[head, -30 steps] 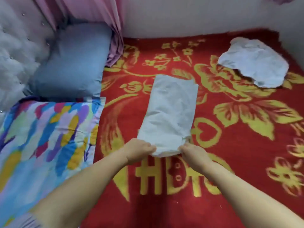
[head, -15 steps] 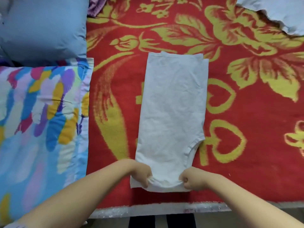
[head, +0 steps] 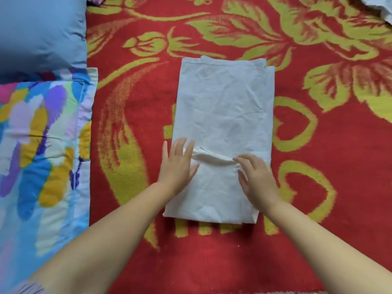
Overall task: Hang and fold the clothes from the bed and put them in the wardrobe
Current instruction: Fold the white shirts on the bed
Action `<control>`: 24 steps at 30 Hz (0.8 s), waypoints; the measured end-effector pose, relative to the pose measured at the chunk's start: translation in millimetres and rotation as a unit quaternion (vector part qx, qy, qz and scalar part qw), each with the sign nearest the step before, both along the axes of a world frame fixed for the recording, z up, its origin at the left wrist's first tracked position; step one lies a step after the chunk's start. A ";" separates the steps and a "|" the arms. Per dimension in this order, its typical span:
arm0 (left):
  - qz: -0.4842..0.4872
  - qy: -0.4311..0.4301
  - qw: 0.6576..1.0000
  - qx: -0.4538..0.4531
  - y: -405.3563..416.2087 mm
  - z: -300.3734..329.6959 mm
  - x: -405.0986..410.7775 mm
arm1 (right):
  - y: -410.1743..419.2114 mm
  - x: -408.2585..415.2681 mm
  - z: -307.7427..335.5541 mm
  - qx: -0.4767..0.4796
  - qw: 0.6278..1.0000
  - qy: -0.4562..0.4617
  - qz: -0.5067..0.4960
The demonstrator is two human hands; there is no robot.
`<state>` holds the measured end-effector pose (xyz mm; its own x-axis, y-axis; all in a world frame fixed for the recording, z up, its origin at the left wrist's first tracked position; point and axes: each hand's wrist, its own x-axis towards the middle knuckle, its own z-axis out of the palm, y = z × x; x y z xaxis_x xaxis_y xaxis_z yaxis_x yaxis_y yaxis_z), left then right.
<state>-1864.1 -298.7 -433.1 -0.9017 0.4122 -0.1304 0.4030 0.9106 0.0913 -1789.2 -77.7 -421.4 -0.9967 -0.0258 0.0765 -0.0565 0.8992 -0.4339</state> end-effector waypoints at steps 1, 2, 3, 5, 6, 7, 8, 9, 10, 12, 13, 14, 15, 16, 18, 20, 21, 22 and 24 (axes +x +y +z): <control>-0.057 0.016 0.998 0.026 -5.8 -3.7 21.1 | -5.9 18.6 -5.8 0.037 0.997 0.003 0.065; -0.123 0.018 0.992 0.030 -13.0 -9.1 44.8 | -12.4 38.0 -9.8 0.087 0.987 -0.021 0.131; -0.178 -0.006 0.984 0.005 -21.2 -12.9 68.4 | -16.7 55.5 -12.9 0.137 0.971 -0.064 0.186; -0.215 -0.107 0.968 -0.077 -34.3 -17.2 94.3 | -16.6 74.5 -17.1 0.190 0.935 -0.187 0.232; -0.201 -0.147 0.963 -0.104 -37.8 -18.9 97.0 | -14.6 75.8 -18.5 0.206 0.924 -0.230 0.224; -0.180 -0.162 0.963 -0.117 -37.5 -18.1 96.4 | -12.4 73.5 -19.0 0.224 0.920 -0.243 0.211; -0.165 -0.150 0.967 -0.121 -35.5 -16.6 92.6 | -12.3 71.2 -20.6 0.234 0.920 -0.248 0.193; -0.169 -0.140 0.967 -0.126 -31.0 -14.4 85.2 | -12.5 65.2 -19.1 0.237 0.920 -0.258 0.173; -0.175 -0.132 0.967 -0.130 -26.0 -13.0 78.3 | -13.6 59.9 -18.7 0.234 0.923 -0.265 0.152; -0.187 -0.145 0.958 -0.163 -16.6 -5.7 69.3 | -15.2 53.0 -18.1 0.219 0.924 -0.282 0.135; -0.188 -0.149 0.956 -0.166 -15.9 -0.7 64.6 | -12.1 50.7 -17.6 0.210 0.918 -0.305 0.140; -0.189 -0.173 0.953 -0.160 -19.1 -1.9 62.9 | -8.1 49.7 -15.8 0.191 0.908 -0.340 0.152; -0.187 -0.258 0.933 -0.168 -21.7 3.2 62.1 | -4.2 49.5 -11.3 0.163 0.900 -0.369 0.166; -0.173 -0.356 0.902 -0.174 -21.6 13.1 58.6 | -1.7 47.9 -3.6 0.122 0.891 -0.401 0.175; -0.154 -0.502 0.840 -0.139 -19.3 32.8 50.0 | 5.0 41.1 18.8 0.006 0.860 -0.468 0.205; -0.135 -0.610 0.776 -0.092 -17.8 53.8 39.3 | 16.4 28.6 39.7 -0.070 0.792 -0.558 0.238; -0.105 -0.652 0.748 -0.059 -19.4 60.6 31.6 | 23.7 20.3 47.6 -0.094 0.762 -0.596 0.235; -0.060 -0.686 0.725 -0.019 -22.4 66.3 21.4 | 31.5 10.6 53.1 -0.123 0.746 -0.620 0.210; 0.043 -0.716 0.693 0.072 -31.9 66.1 0.1 | 49.0 -7.4 51.5 -0.214 0.748 -0.617 0.117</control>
<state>-1864.0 -330.5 -366.9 0.0883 0.4668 -0.8800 -0.2492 0.8657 0.4342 -1796.6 -28.6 -369.9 -0.2874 -0.4476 -0.8468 0.4906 0.6906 -0.5315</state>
